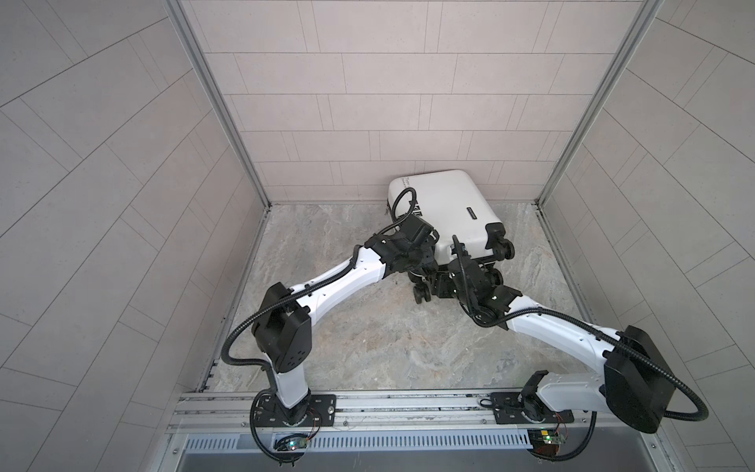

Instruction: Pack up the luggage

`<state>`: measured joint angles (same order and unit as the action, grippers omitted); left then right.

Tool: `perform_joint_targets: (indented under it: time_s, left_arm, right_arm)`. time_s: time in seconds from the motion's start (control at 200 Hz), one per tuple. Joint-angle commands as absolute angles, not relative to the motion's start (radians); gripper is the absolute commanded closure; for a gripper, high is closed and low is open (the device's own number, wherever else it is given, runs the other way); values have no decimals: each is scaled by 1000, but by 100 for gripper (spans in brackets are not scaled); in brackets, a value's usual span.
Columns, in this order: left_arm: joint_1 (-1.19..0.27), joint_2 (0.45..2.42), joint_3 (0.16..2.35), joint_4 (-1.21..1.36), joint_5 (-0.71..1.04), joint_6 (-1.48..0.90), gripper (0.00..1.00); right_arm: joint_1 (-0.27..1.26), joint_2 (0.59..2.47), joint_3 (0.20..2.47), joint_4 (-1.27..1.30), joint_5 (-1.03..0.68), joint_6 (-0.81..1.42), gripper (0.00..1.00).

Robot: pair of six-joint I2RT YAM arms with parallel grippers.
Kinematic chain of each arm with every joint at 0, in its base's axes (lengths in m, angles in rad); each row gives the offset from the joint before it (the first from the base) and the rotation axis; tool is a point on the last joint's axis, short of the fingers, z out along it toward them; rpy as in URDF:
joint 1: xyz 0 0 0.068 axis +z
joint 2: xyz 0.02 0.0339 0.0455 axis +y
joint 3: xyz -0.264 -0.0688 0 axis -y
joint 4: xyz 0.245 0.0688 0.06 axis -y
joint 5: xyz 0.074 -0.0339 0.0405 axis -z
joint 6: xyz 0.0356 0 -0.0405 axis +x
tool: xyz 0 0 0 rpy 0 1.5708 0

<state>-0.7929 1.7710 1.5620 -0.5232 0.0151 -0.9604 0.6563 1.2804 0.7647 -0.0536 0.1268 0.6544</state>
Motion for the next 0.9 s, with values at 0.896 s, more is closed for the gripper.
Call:
perform_joint_targets:
  time_s: [0.896]
  left_arm:
    - [-778, 1752, 1568, -597, 43, -904, 100]
  right_arm:
    - [544, 1477, 625, 528, -224, 675, 45]
